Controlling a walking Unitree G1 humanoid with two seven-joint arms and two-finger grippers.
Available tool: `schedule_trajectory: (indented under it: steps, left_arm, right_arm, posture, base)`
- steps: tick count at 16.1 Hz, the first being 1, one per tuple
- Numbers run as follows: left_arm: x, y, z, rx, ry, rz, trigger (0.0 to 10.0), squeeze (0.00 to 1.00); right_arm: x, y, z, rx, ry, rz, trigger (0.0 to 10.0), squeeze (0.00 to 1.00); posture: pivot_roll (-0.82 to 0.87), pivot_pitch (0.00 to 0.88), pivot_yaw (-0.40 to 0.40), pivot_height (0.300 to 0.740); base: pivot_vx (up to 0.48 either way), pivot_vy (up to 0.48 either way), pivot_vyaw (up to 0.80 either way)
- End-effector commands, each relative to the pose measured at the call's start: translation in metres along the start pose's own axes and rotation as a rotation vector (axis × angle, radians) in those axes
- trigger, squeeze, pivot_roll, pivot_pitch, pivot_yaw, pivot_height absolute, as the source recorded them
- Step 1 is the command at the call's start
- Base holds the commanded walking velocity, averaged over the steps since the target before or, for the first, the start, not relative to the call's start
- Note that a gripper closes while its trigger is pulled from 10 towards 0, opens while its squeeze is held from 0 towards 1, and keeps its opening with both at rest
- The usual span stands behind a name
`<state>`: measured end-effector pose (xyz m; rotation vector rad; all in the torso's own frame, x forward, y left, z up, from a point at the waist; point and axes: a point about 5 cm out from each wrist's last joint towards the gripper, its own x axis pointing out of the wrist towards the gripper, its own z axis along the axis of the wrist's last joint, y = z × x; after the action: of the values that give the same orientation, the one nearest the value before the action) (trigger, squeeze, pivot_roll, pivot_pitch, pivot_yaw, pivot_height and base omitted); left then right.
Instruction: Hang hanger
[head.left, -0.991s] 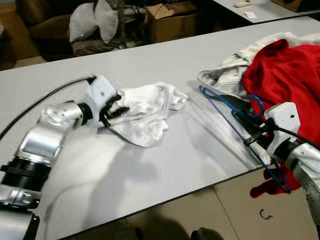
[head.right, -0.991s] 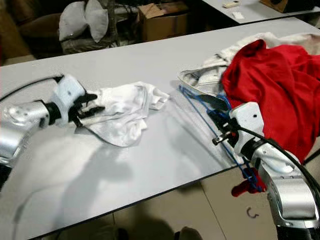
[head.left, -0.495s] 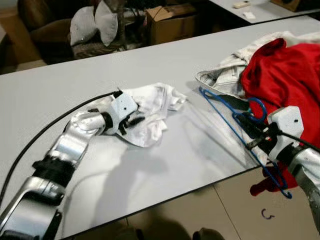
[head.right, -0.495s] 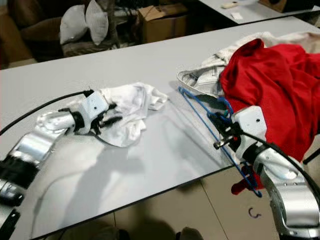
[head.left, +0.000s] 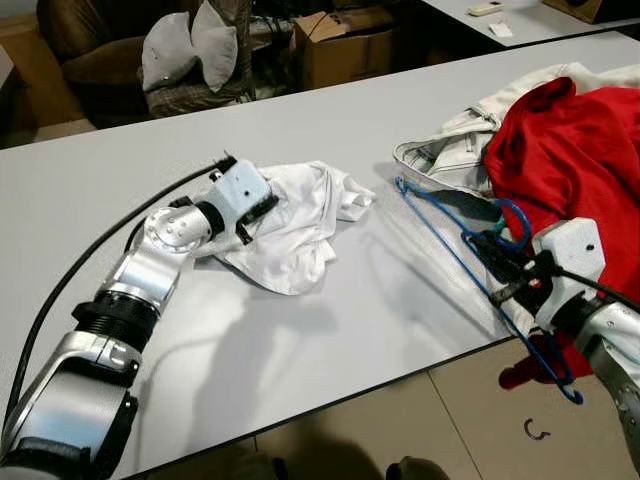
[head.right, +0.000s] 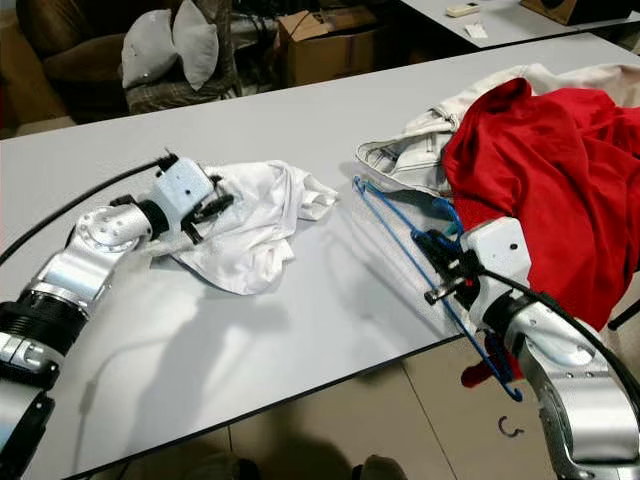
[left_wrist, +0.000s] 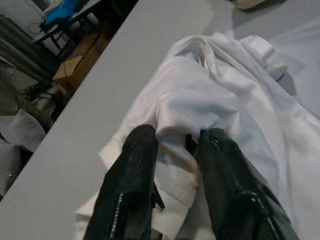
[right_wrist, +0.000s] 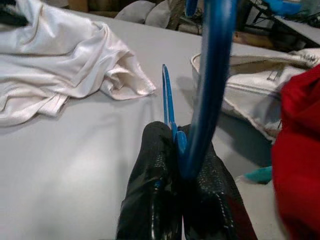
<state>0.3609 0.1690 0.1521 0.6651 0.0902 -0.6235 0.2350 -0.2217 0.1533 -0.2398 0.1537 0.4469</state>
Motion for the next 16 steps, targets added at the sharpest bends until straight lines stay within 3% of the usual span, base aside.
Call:
schedule_trajectory:
  steps: [1,5,12,15,16]
  left_arm:
    - [-0.003,0.008,0.001,0.022,-0.005,0.008,0.0,0.00]
    - [-0.004,0.011,0.002,0.017,-0.033,0.019,0.0,0.00]
    - [0.008,0.006,0.012,-0.018,-0.095,0.031,0.0,0.00]
    - [0.004,0.024,0.022,-0.044,-0.165,0.160,0.0,0.00]
    - [-0.001,0.041,0.029,-0.061,-0.202,0.272,0.0,0.00]
  right_arm:
    - [-0.002,0.004,0.001,-0.017,0.010,0.039,10.0,0.00]
    - [0.000,0.010,0.001,-0.033,0.008,0.056,10.0,0.00]
    - [0.006,0.018,0.004,-0.019,-0.021,0.079,10.0,0.00]
    - [0.007,0.020,0.004,-0.009,-0.031,0.078,10.0,0.00]
    - [0.008,0.020,0.005,-0.008,-0.035,0.080,10.0,0.00]
  posture:
    - [-0.16,0.000,0.072,0.740]
    - [-0.15,0.000,0.055,0.740]
    - [-0.16,0.000,0.063,0.740]
    - [-0.16,0.000,0.064,0.740]
    - [-0.16,0.000,0.061,0.740]
  base:
    - [0.000,0.000,0.00]
    - [0.000,0.000,0.00]
    - [0.000,0.000,0.00]
    - [0.000,0.000,0.00]
    - [0.000,0.000,0.00]
